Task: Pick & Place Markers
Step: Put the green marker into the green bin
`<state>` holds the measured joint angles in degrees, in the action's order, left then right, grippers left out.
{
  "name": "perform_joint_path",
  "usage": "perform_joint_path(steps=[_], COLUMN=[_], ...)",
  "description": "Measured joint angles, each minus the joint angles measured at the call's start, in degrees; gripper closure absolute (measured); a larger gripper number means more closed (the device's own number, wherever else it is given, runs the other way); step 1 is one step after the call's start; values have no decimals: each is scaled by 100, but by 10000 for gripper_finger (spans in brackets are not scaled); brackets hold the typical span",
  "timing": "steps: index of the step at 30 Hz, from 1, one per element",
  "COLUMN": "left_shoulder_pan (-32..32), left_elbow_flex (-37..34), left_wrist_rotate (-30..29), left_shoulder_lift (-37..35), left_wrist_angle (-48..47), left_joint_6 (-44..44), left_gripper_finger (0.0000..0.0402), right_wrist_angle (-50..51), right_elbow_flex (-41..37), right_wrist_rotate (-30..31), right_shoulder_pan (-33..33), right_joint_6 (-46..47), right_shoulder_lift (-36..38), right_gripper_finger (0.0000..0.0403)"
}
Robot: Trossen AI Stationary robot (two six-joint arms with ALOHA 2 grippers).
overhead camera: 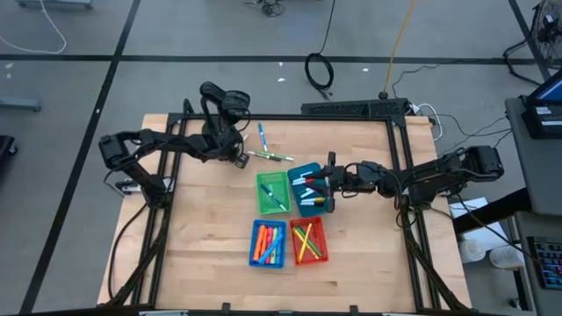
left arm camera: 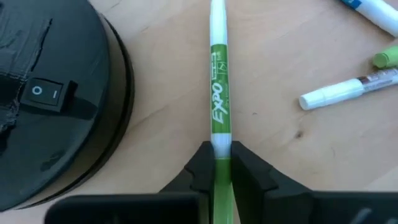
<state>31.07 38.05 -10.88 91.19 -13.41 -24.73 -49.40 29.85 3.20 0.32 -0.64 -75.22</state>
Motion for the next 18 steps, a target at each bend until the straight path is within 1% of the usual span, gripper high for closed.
perform_joint_path(steps=[3,5,8,13,18], left_shoulder_pan=[-218,-406,-711,-1358,-2010], left_elbow_flex=[-32,-49,-32,-32,-26], left_wrist_rotate=[41,147,99,91,75], left_shoulder_lift=[-290,-597,-1094,-1850,-2361], left_wrist_angle=[-133,-247,-236,-232,-185], left_joint_6=[74,135,214,225,217], left_gripper_finger=[370,370,370,370,370], right_wrist_angle=[16,19,19,25,27], right_elbow_flex=[0,0,0,0,0], right_wrist_rotate=[1,2,1,2,2], right_shoulder_pan=[0,1,0,2,0], right_joint_6=[-2,-1,0,26,39], right_shoulder_lift=[0,0,0,0,0], right_gripper_finger=[312,312,312,312,312])
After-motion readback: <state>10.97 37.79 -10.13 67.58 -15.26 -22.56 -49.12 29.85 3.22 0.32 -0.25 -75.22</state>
